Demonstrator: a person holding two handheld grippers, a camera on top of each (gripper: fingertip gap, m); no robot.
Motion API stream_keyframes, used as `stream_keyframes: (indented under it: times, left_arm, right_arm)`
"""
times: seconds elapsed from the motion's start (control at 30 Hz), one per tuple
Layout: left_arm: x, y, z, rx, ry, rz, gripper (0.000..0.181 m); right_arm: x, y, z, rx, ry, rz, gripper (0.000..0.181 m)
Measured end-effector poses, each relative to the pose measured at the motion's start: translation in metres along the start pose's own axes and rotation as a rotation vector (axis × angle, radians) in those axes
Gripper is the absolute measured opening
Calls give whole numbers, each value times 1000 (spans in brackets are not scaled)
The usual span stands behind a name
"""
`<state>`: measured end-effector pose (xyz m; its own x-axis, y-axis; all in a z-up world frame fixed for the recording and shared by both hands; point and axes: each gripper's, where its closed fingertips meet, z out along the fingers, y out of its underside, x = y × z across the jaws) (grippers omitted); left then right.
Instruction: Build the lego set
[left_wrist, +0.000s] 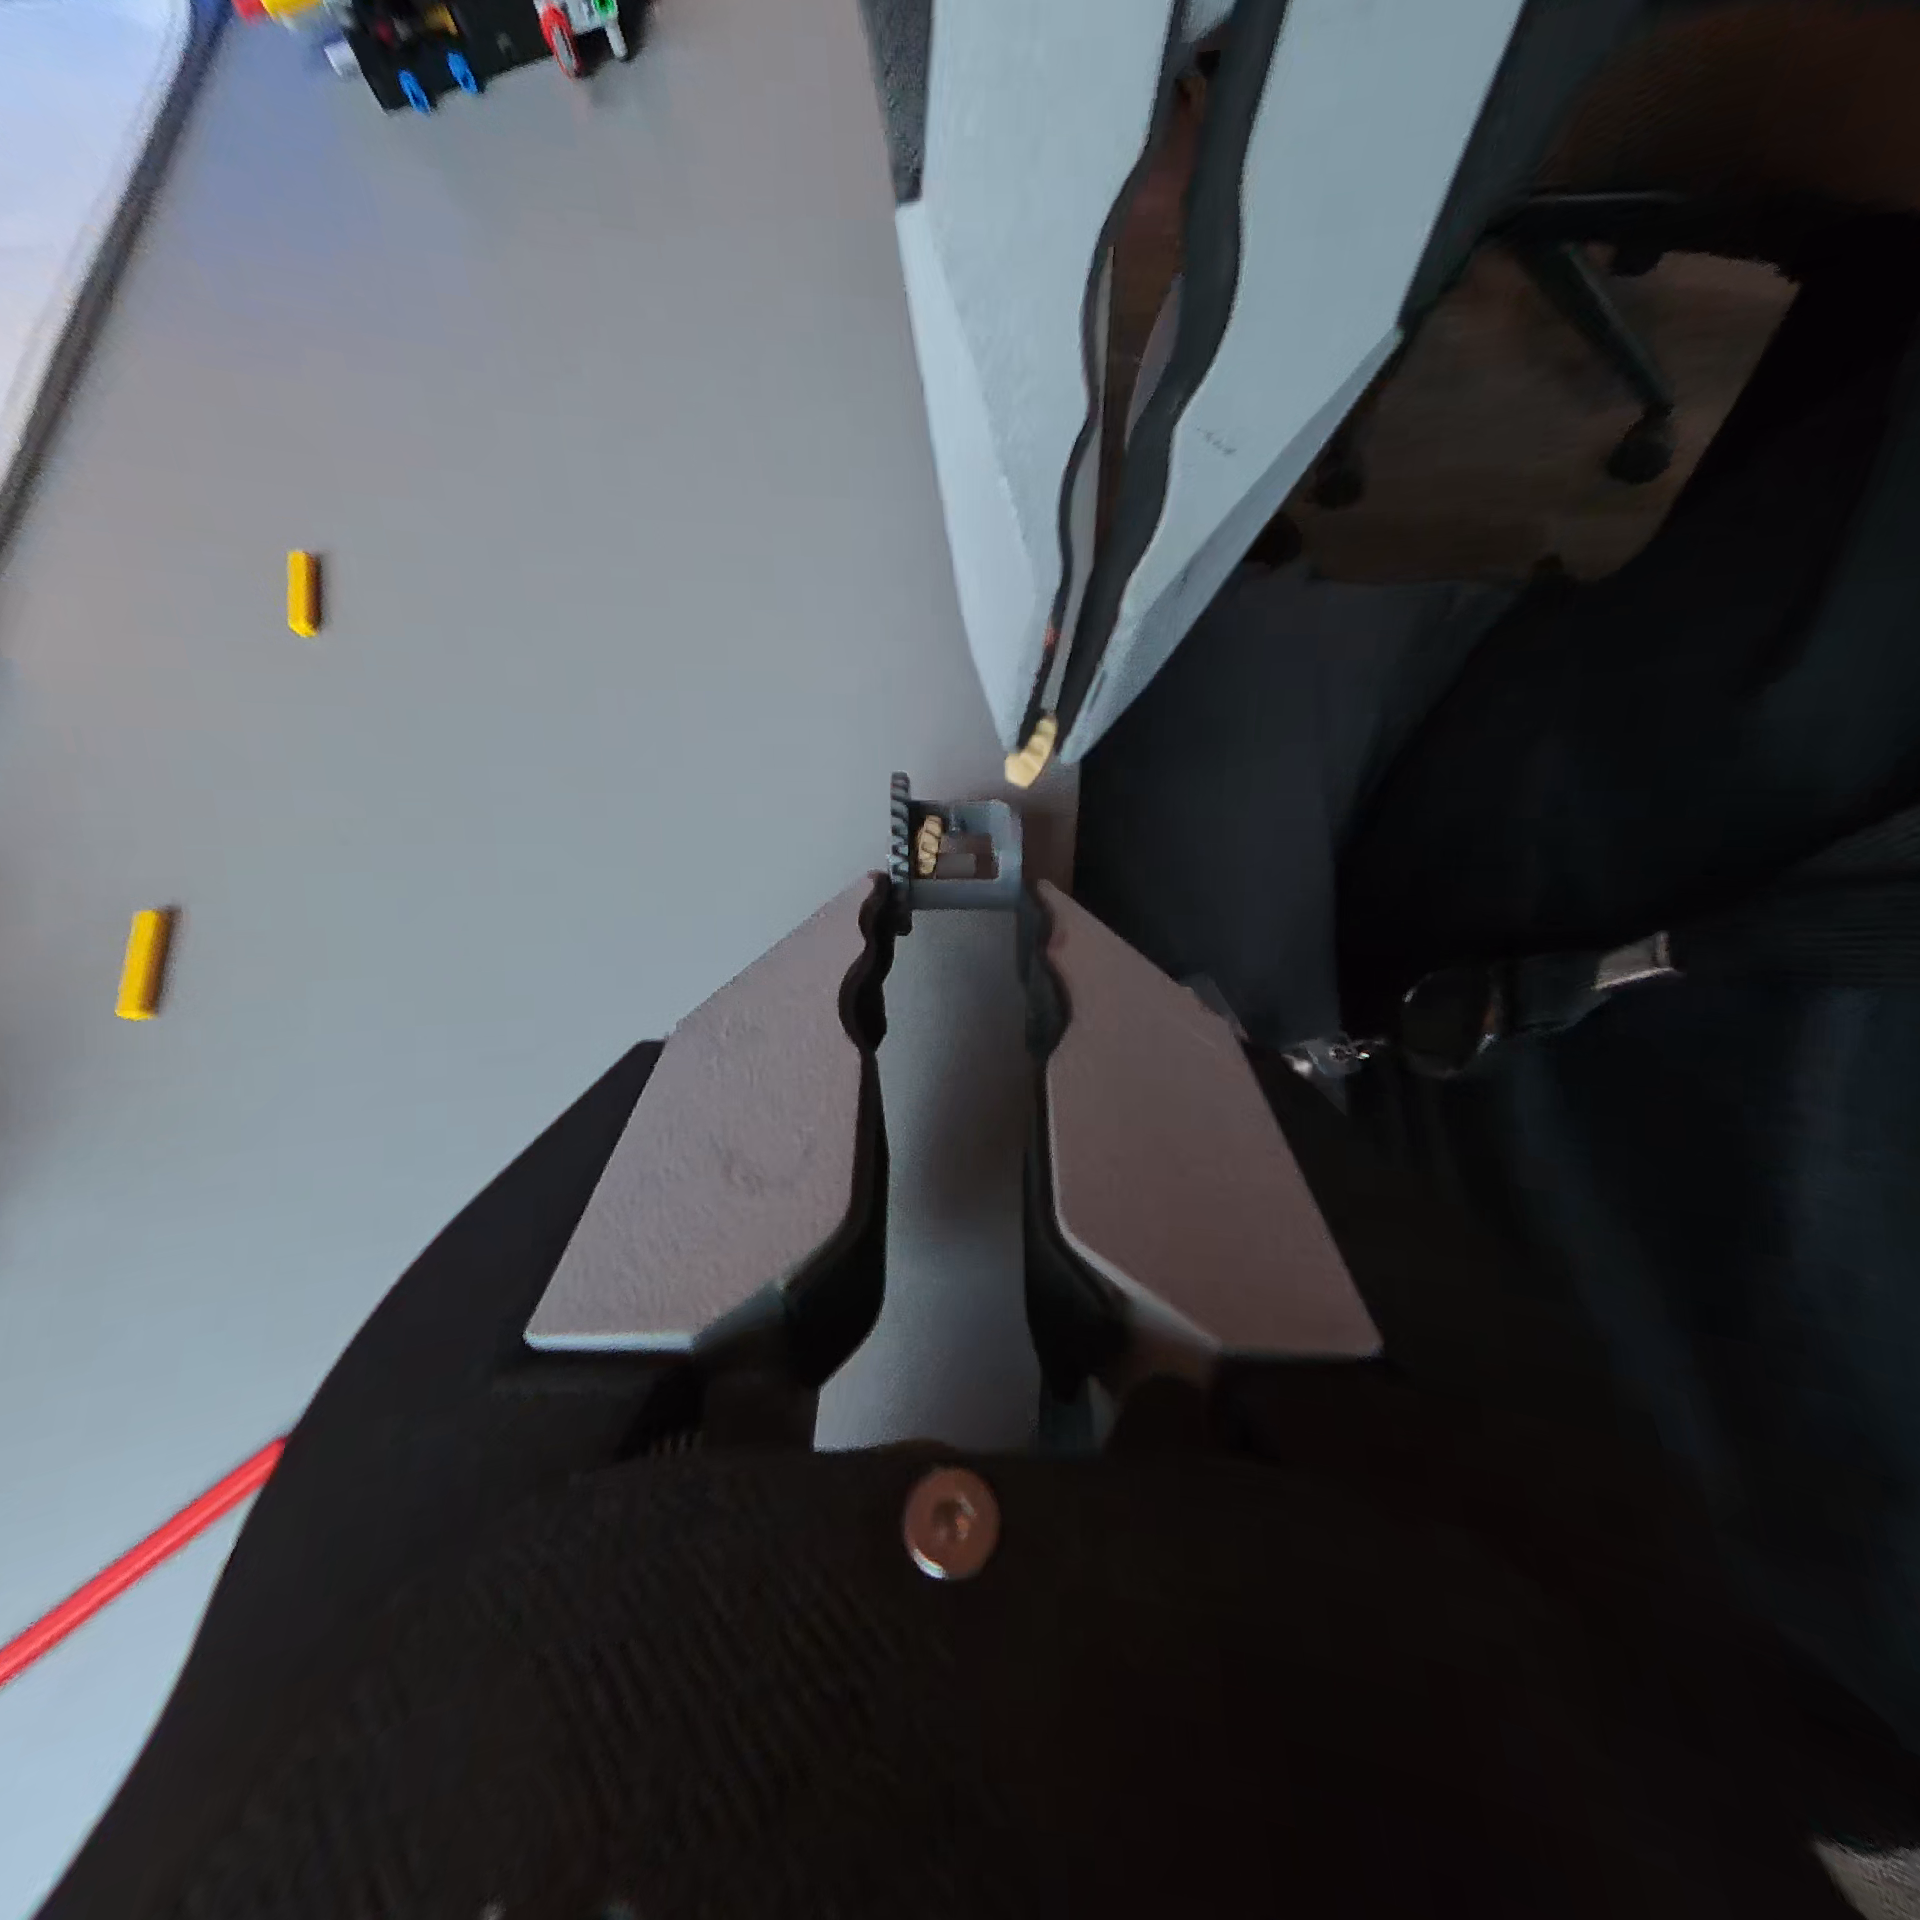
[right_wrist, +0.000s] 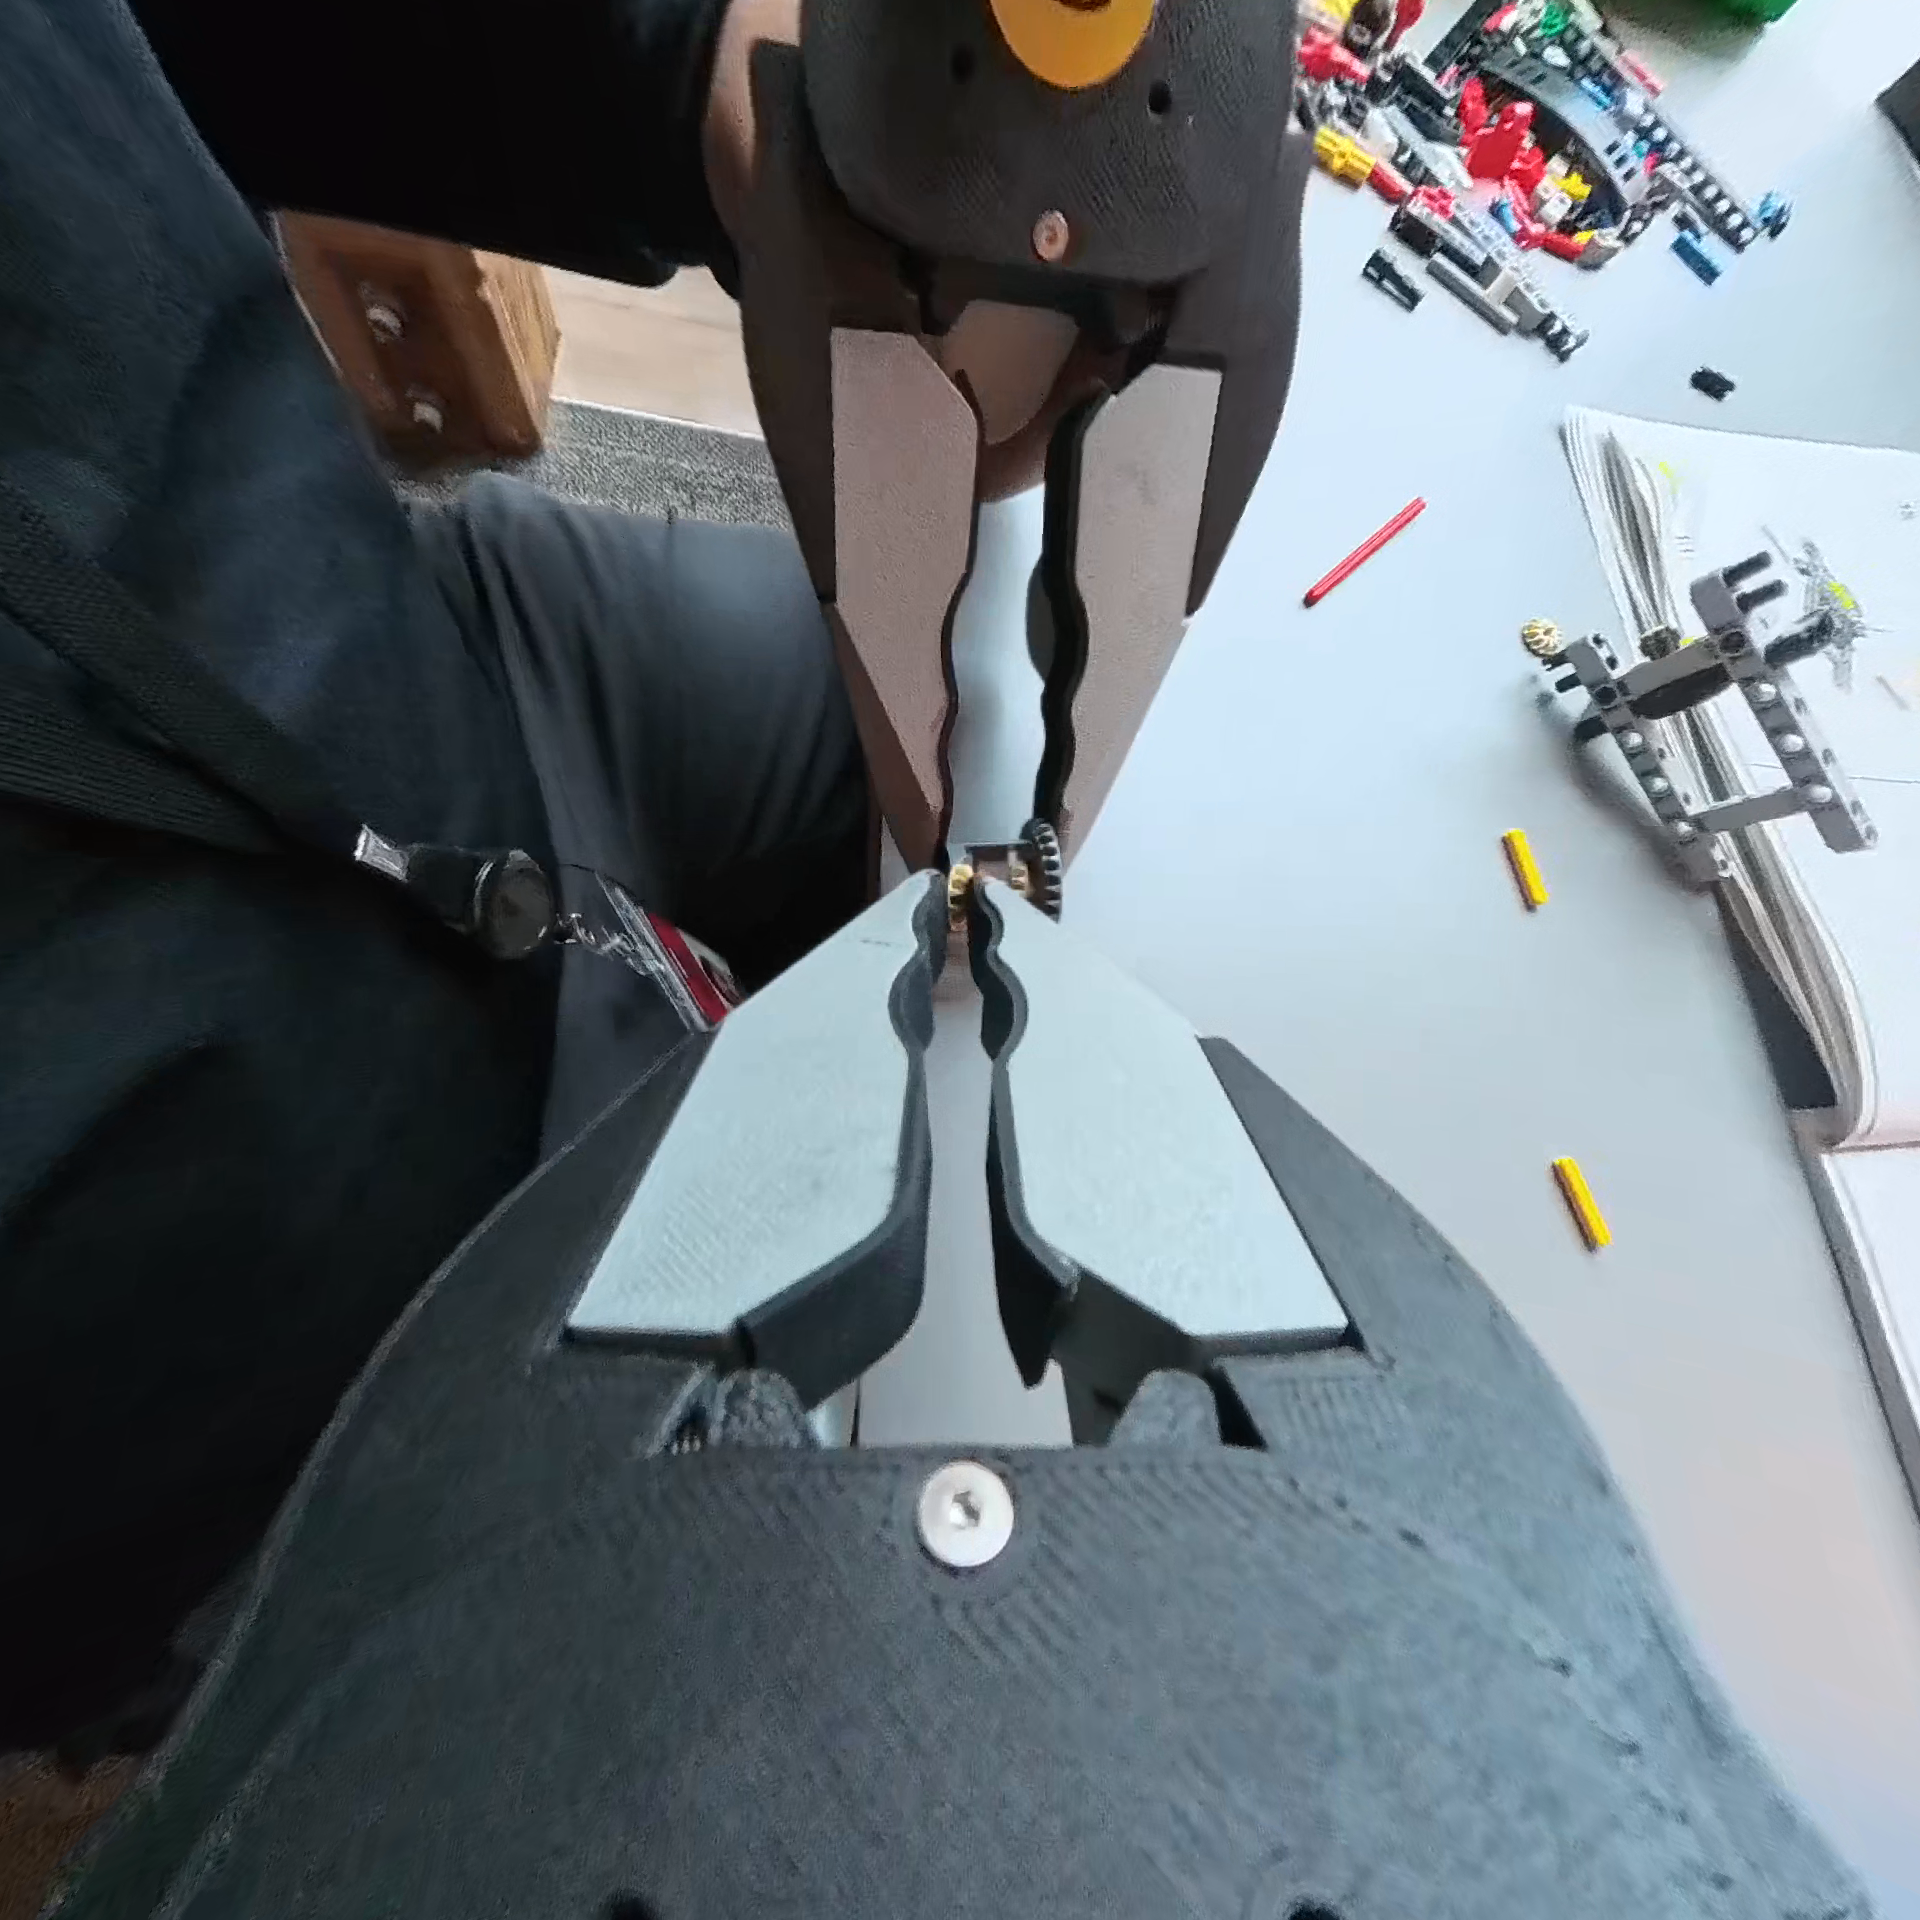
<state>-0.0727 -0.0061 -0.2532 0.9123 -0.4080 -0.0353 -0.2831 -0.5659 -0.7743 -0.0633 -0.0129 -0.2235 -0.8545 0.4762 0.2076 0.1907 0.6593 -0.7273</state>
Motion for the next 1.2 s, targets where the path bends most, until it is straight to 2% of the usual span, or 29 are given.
stream_keyframes:
  times: [0.17, 0.4, 0.87, 1.2]
  left_arm:
    - [-4, -3, -1, 21, -68, 98, 21]
    - [-2, -5, -1, 30, -69, 123, 21]
    - [1, -10, -2, 70, -96, 230, 21]
    - [2, -9, 1, 55, -102, 262, 21]
  right_arm:
    - [2, 0, 4, -31, 19, -60, 0]
    - [4, 2, 7, -66, -19, -65, 0]
    - [-3, 2, 5, -131, -190, -75, 1]
    - [-6, 6, 7, -179, -194, -114, 1]
